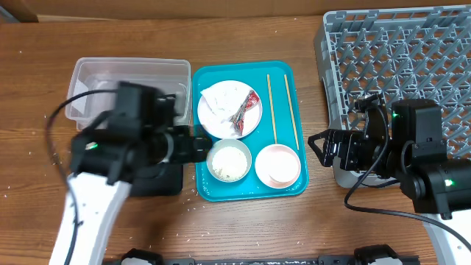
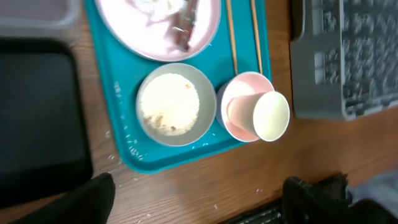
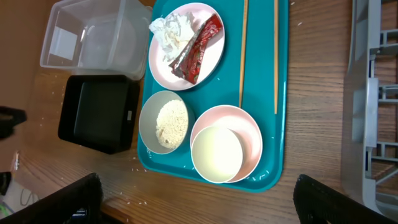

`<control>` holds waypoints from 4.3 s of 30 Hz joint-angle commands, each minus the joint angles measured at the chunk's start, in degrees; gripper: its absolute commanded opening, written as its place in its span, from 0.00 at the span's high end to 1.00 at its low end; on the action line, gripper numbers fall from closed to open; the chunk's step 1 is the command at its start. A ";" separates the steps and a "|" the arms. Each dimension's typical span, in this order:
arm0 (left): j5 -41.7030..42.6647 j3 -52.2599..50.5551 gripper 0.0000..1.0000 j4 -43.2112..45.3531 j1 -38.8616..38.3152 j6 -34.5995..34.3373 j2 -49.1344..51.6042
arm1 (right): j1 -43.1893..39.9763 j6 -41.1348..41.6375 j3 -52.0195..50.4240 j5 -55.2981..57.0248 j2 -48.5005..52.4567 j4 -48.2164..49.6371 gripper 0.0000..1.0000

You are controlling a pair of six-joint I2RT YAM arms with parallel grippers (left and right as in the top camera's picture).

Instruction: Sort waste into correct bins and load items into the dishwasher

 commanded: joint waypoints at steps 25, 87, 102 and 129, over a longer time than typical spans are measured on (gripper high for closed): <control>-13.49 2.27 0.96 22.62 -27.58 -2.05 34.73 | -0.15 10.58 1.68 8.02 -0.24 -1.97 0.00; 41.77 11.15 0.12 -3.17 0.76 19.43 22.49 | -10.71 0.28 1.84 -12.63 -2.58 5.46 0.43; 36.04 11.15 0.14 -4.07 0.66 19.43 22.49 | -23.12 8.90 2.80 24.50 18.01 1.75 0.43; -1.68 11.10 0.28 -3.91 -9.70 2.45 22.49 | -19.47 0.81 19.41 -1.44 18.08 -10.84 0.00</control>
